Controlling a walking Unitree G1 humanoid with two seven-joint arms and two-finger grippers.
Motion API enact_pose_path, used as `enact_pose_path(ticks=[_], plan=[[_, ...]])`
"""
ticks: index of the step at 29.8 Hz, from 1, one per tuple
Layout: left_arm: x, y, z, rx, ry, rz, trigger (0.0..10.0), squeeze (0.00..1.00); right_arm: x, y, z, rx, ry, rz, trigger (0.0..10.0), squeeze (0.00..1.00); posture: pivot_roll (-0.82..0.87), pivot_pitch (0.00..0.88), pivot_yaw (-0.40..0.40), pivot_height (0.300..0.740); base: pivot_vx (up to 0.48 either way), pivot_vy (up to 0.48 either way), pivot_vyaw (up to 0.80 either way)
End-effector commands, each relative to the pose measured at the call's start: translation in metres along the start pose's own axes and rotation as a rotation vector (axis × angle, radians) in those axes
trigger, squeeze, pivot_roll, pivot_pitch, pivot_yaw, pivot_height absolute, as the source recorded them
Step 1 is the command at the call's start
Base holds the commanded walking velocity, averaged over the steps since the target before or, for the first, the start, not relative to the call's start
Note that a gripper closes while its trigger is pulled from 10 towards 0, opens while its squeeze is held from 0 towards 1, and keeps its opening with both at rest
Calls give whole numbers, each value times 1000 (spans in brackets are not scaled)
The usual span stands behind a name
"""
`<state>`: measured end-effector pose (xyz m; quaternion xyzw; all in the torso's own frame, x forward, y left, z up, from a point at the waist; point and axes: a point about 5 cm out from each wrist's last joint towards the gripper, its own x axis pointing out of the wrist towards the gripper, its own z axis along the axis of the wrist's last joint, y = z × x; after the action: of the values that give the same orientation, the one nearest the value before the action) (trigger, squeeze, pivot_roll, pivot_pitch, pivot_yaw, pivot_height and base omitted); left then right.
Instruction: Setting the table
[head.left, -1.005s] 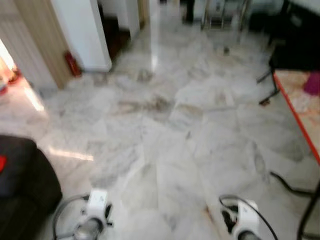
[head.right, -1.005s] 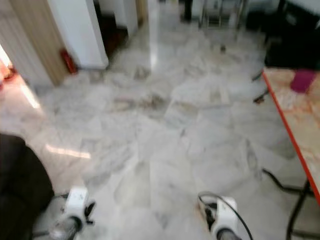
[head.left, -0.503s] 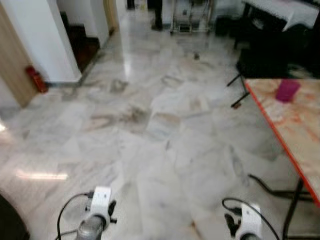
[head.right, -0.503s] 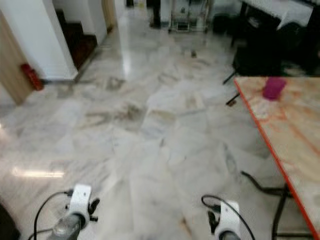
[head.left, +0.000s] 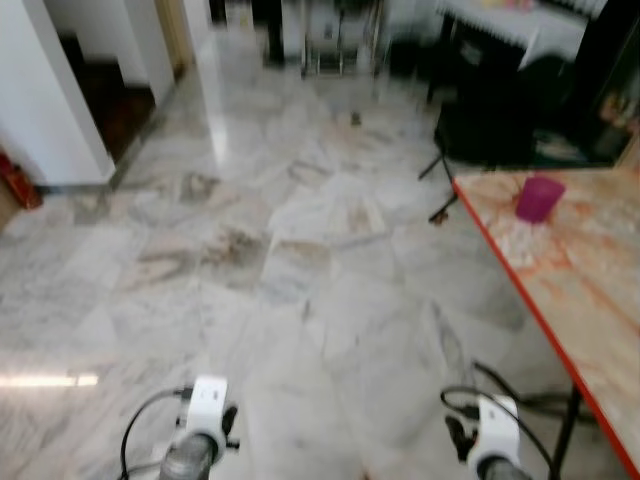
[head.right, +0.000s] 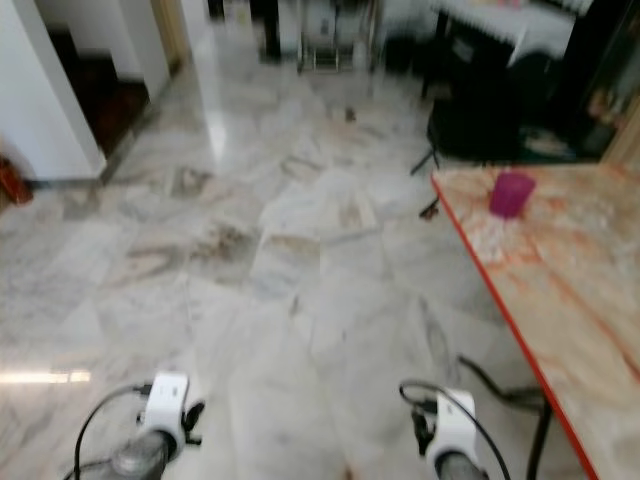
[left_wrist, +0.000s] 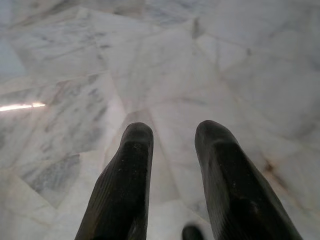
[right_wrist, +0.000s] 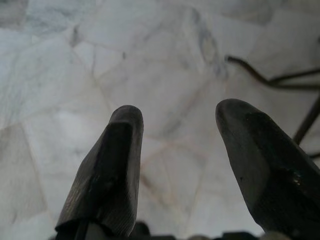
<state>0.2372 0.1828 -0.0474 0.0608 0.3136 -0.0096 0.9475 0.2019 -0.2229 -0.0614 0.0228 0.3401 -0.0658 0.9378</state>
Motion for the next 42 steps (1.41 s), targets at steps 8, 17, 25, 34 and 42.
enact_pose_path(ticks=[8, 17, 25, 34, 42], plan=[[-3, 12, -7, 5, 19, 36, 10000, 0, 1, 9, 3, -24, -23, 27, 10000, 0, -22, 0, -15, 740, 334, 0, 600], [-3, 12, -7, -3, 19, 42, 10000, 0, 2, 9, 3, -24, -18, 35, 10000, 0, -18, 0, -22, 740, 333, 0, 148], [-4, 12, -10, -7, 22, 46, 10000, 0, 2, 10, 4, -30, -27, 42, 10000, 0, -16, 0, -26, 740, 331, 0, 0], [-4, 12, -10, -10, 21, 47, 10000, 0, 3, 10, 6, -15, -28, 40, 10000, 0, -17, 0, -26, 740, 332, 0, 0], [-4, 13, -9, -9, 22, 47, 10000, 0, 3, 9, 7, 10, -32, 30, 10000, 0, -17, 0, -21, 740, 333, 0, 0]])
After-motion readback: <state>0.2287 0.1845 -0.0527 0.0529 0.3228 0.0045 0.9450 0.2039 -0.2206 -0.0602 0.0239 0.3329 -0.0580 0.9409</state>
